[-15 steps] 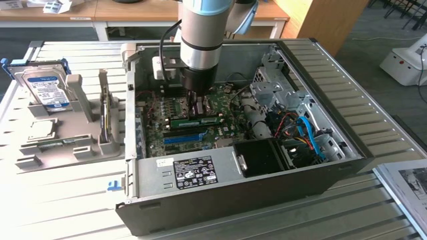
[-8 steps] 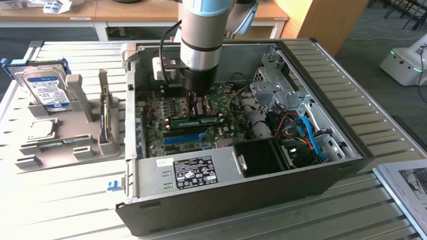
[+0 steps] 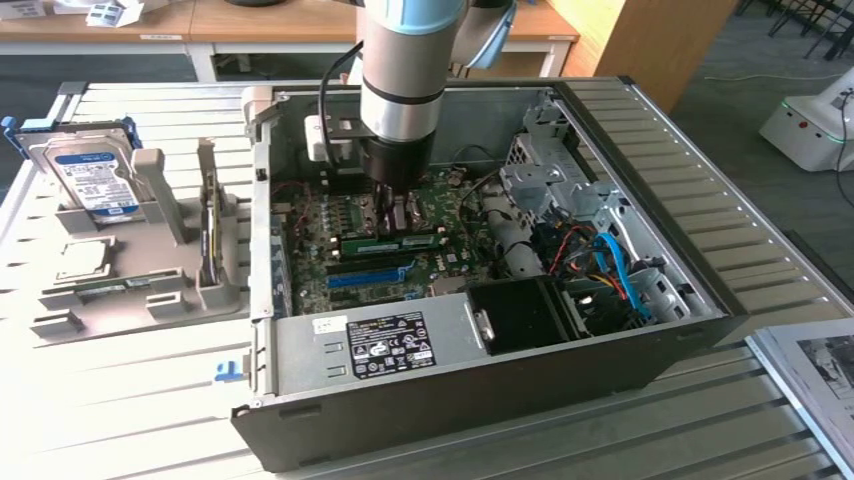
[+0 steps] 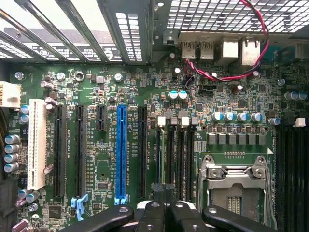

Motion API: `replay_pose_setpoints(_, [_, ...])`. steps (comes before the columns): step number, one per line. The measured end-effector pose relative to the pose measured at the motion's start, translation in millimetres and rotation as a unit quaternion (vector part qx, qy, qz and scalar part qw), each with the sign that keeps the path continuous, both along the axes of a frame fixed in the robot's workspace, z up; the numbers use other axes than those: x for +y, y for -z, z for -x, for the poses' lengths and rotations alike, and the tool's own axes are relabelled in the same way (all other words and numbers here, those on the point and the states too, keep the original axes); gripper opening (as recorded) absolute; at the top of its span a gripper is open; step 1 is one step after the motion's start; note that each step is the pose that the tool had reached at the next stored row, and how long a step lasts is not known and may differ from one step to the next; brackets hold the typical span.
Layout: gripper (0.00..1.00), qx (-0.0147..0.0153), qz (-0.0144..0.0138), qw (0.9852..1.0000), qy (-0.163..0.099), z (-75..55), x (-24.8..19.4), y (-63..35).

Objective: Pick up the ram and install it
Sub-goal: 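Press down the ram until it locks into place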

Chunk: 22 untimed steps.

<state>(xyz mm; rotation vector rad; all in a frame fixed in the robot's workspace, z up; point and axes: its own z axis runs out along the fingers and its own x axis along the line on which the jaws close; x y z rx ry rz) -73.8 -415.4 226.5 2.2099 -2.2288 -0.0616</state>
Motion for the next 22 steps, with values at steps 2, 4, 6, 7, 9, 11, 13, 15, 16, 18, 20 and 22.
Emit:
replay_pose_setpoints(2, [0.10,0.0000,0.0000,1.0000,0.000,0.0,0.0,0.1])
replay_pose_setpoints(4, [0.10,0.0000,0.0000,1.0000,0.000,0.0,0.0,0.4])
replay_pose_setpoints(6, [0.10,0.0001,0.0001,1.0000,0.000,0.0,0.0,0.7])
replay_pose_setpoints(7, [0.10,0.0001,0.0000,1.0000,0.000,0.0,0.0,1.0])
replay_pose_setpoints(9, [0.10,0.0000,0.0000,1.0000,0.000,0.0,0.0,1.3])
replay_pose_setpoints(11, [0.10,0.0000,0.0001,1.0000,0.000,0.0,0.0,1.3])
replay_pose_setpoints(13, [0.10,0.0000,0.0000,1.0000,0.000,0.0,0.0,1.3])
replay_pose_setpoints(15, [0.10,0.0000,0.0000,1.0000,0.000,0.0,0.0,1.4])
replay_pose_setpoints(16, [0.10,0.0000,0.0000,1.0000,0.000,0.0,0.0,1.5])
replay_pose_setpoints(18, [0.10,0.0001,0.0000,1.0000,0.000,0.0,0.0,1.8])
replay_pose_setpoints(20, [0.10,0.0001,0.0001,1.0000,0.000,0.0,0.0,2.1])
replay_pose_setpoints(22, [0.10,0.0000,0.0001,1.0000,0.000,0.0,0.0,2.3])
